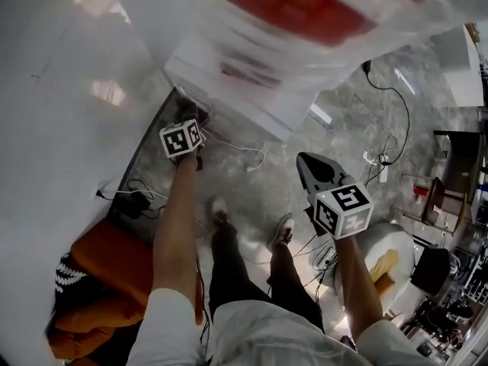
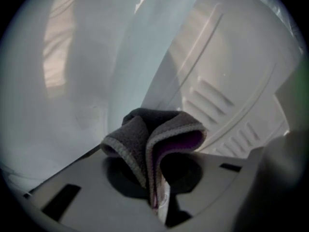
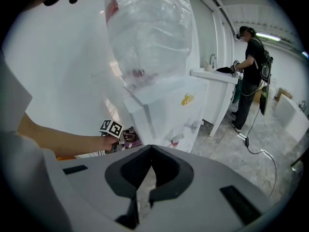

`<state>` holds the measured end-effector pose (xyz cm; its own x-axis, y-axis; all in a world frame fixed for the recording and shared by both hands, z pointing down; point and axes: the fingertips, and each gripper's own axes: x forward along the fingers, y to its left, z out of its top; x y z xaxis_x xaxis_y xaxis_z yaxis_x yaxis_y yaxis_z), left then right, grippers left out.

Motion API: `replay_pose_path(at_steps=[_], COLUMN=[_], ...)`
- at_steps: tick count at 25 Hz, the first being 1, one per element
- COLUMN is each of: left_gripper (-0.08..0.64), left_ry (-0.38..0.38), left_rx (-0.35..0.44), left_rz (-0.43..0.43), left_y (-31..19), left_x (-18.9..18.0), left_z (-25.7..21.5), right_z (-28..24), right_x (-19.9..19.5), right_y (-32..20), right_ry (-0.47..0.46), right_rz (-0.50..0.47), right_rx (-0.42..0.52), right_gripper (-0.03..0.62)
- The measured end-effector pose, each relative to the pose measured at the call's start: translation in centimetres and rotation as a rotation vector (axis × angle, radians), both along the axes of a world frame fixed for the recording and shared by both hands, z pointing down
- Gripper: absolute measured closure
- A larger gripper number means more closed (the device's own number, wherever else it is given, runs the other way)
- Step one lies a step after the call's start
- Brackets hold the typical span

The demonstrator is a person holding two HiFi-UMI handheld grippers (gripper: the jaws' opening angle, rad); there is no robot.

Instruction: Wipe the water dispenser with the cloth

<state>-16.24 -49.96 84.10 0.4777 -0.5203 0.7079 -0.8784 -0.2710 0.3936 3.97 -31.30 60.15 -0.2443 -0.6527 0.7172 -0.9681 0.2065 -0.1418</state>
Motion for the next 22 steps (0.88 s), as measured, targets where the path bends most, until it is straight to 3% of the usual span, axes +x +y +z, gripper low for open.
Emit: replay_pose_path(at_steps=[6, 11, 16, 22], left_gripper=[0.514, 0.514, 0.514, 0.514], left_ry=[0.109, 0.232, 0.203, 0.238], left_rx=[-0.043, 0.016, 0.085, 0.181], left_rz=[-0.026, -0.071, -0.077, -0.093], left_y=[2.6, 3.4, 4.4, 6.4], left_x=[2.4, 4.5, 5.4, 6.1], left_z=[0.7, -4.9, -11.7, -18.2], right_z=[0.5, -2.3, -5.9, -9.1], right_x=[0.4, 1.9, 3.7, 4.8], right_y=[1.1, 2.5, 4.8, 7.1], right_ry=[-0.019, -0.035, -0.039, -0.050], right_rz=[-0.022, -0.047, -0.053, -0.081], right_rx=[0.003, 0.047, 0.085, 0.124], right_gripper=[0.578, 0.578, 0.578, 0.578])
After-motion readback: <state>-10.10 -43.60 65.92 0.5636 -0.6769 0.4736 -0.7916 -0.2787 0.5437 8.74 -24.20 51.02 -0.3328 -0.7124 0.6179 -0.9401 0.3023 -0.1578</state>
